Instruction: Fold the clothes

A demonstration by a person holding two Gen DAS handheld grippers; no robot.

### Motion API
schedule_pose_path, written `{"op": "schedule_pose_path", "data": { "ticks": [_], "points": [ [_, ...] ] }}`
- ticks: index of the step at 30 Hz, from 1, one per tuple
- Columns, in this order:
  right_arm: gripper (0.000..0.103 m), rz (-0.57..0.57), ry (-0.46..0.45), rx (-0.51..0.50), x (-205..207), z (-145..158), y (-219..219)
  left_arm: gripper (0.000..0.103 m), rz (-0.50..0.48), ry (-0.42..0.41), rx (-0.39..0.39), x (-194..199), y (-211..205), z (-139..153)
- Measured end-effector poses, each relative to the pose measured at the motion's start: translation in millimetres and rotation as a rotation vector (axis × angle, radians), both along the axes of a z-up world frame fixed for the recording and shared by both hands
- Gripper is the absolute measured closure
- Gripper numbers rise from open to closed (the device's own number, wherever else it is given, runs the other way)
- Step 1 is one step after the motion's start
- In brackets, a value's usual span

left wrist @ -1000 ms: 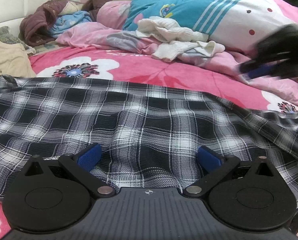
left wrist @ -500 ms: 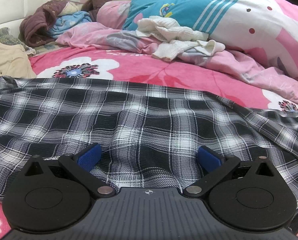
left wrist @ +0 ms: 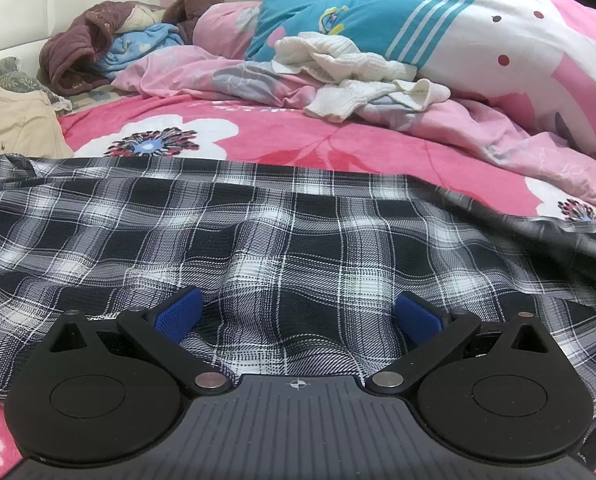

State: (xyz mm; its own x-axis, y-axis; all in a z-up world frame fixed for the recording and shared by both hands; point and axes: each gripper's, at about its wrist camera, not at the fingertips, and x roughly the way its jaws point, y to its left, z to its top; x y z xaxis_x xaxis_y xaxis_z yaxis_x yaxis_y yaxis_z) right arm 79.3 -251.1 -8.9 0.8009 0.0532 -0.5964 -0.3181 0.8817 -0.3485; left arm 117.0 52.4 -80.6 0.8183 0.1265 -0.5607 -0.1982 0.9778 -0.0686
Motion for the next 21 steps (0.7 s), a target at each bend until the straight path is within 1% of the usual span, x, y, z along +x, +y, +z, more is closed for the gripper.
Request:
{"op": "schedule_pose_path", "data": {
  "ticks": [5, 9, 14, 21],
  "points": [
    [0.102, -0.065, -0.03, 0.044, 41.6, 24.7, -24.3, 0.0, 0.0, 0.0, 0.001, 0.2, -0.5, -0.1],
    [0.102, -0.112, 0.009, 0.084, 90.1, 27.2, -43.3, 0.0, 0.0, 0.001, 0.002, 0.1, -0.5, -0.2],
    [0.102, -0.166, 0.079, 0.143, 135.9, 10.6, -56.9, 0.0, 0.001, 0.001, 0.004, 0.3, -1.4, 0.0],
    [0.102, -0.215, 0.16, 0.158, 176.0, -25.0, -57.9, 0.0, 0.001, 0.002, 0.004, 0.1, -1.3, -0.1]
  ]
}}
